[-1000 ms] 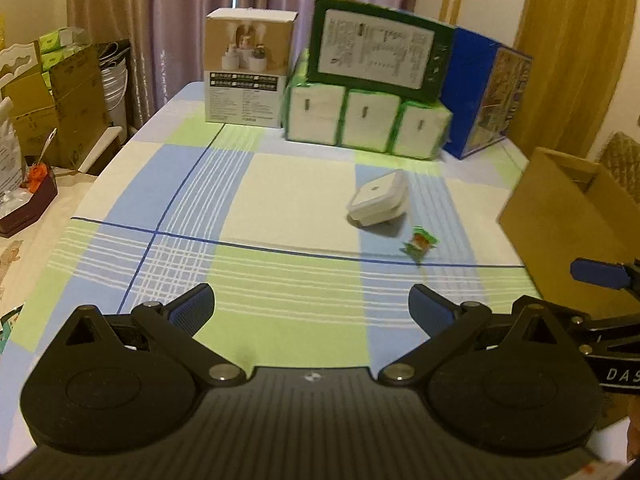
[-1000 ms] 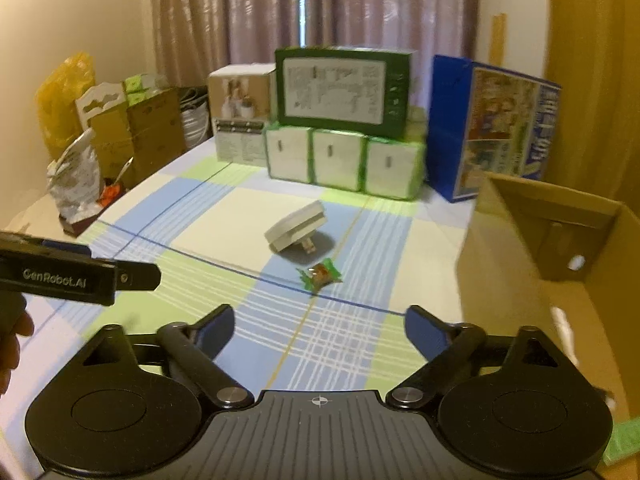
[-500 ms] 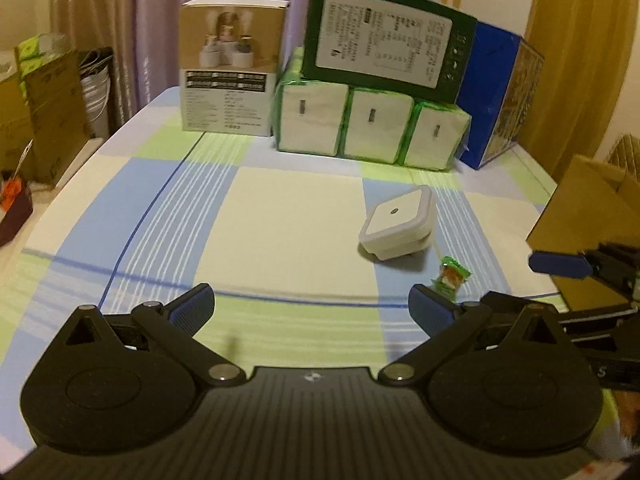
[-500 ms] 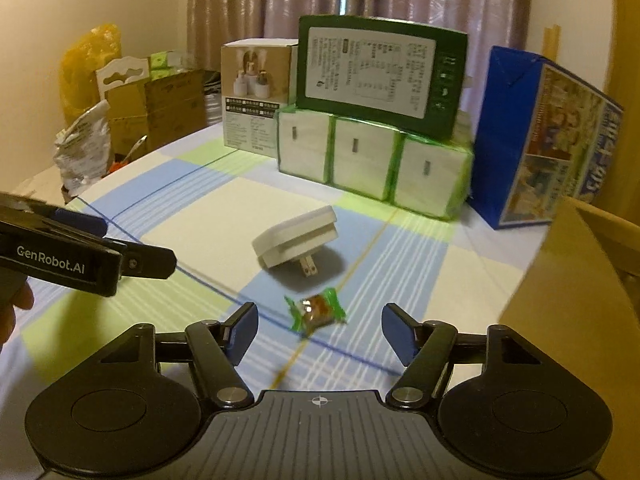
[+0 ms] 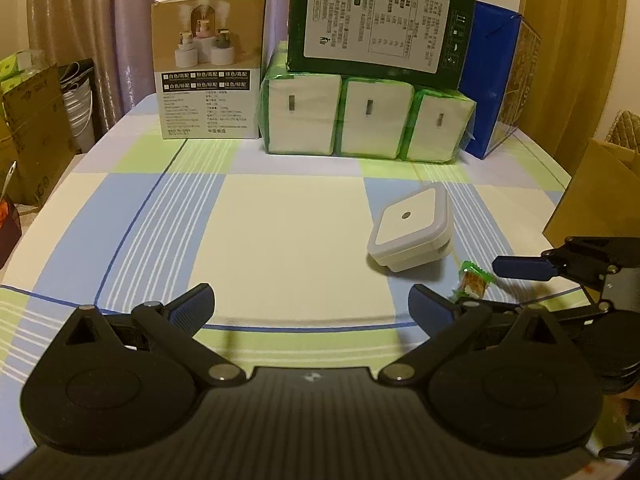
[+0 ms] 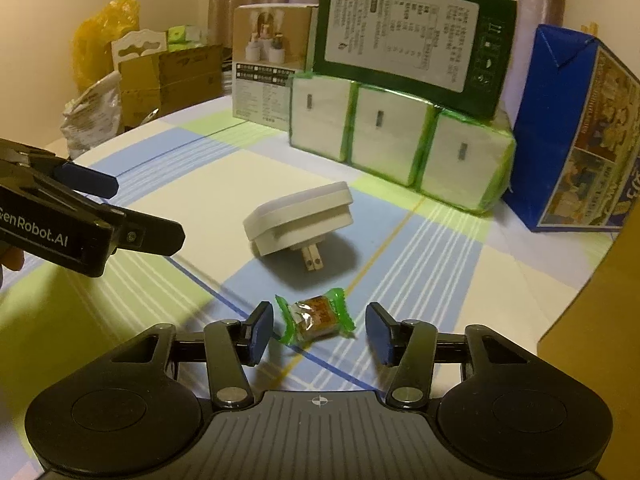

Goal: Organize objects
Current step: 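Grasp the green-wrapped candy with the right tool while the left grasps the white night light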

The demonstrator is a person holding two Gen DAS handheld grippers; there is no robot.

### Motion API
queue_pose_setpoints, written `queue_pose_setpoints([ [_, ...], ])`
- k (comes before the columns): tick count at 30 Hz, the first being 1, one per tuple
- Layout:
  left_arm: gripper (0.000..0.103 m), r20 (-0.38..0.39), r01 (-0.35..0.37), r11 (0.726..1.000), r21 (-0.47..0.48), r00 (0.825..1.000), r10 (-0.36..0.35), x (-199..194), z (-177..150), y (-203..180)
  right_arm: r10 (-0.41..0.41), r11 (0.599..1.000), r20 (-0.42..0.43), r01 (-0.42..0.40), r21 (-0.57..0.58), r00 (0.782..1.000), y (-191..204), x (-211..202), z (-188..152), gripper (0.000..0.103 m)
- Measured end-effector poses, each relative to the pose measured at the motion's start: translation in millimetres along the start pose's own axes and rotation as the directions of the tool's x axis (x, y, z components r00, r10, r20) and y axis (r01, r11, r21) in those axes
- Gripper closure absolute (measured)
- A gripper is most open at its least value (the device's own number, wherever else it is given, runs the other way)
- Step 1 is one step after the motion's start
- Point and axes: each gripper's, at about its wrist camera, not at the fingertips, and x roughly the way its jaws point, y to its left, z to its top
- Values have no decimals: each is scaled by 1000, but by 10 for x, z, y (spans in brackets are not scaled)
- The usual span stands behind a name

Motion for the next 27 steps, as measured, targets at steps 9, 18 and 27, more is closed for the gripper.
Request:
queue_pose_setpoints([
  [9,2,4,22,1000,20,1000,-22,-7,2,-59,26,1000,-4,-26,-11,1000,-16,64,11,65],
  [18,2,10,25,1000,18,1000,-25,-9,9,-61,31,999,-5,-31,13,1000,4,40,22,79],
  [27,2,29,70,996,58,997,-72,95,121,-181,-80,990,-7,80,118,997,-127,-51,50,80],
])
